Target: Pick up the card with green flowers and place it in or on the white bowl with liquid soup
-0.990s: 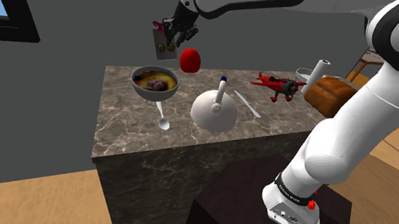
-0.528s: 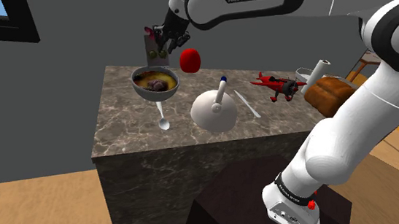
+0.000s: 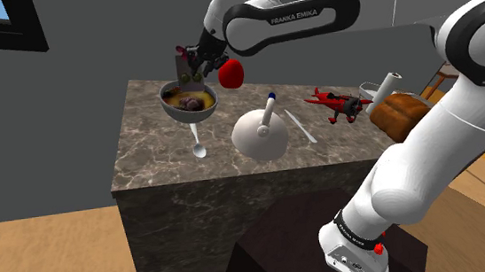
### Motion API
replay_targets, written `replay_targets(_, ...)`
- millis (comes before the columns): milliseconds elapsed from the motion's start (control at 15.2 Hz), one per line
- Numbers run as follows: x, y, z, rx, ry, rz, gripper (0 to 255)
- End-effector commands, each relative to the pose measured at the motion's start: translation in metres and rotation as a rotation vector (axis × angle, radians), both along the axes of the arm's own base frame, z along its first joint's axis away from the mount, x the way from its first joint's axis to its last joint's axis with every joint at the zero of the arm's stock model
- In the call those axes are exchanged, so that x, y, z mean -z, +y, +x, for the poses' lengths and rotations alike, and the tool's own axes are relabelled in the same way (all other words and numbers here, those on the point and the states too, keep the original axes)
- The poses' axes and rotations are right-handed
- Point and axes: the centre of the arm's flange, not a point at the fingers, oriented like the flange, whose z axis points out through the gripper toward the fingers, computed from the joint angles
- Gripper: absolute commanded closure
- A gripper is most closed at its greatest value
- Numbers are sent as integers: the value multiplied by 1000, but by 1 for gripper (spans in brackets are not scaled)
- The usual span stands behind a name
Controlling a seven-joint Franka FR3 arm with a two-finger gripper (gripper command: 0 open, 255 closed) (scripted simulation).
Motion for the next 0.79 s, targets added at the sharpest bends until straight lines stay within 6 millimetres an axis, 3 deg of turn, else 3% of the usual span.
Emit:
replay_targets(0, 10, 0, -1, 0, 0, 0, 255)
replay_targets(462, 10, 0, -1, 0, 0, 0, 255)
replay_targets(528, 10, 0, -1, 0, 0, 0, 0)
replay_targets(726, 10, 0, -1, 0, 0, 0, 0)
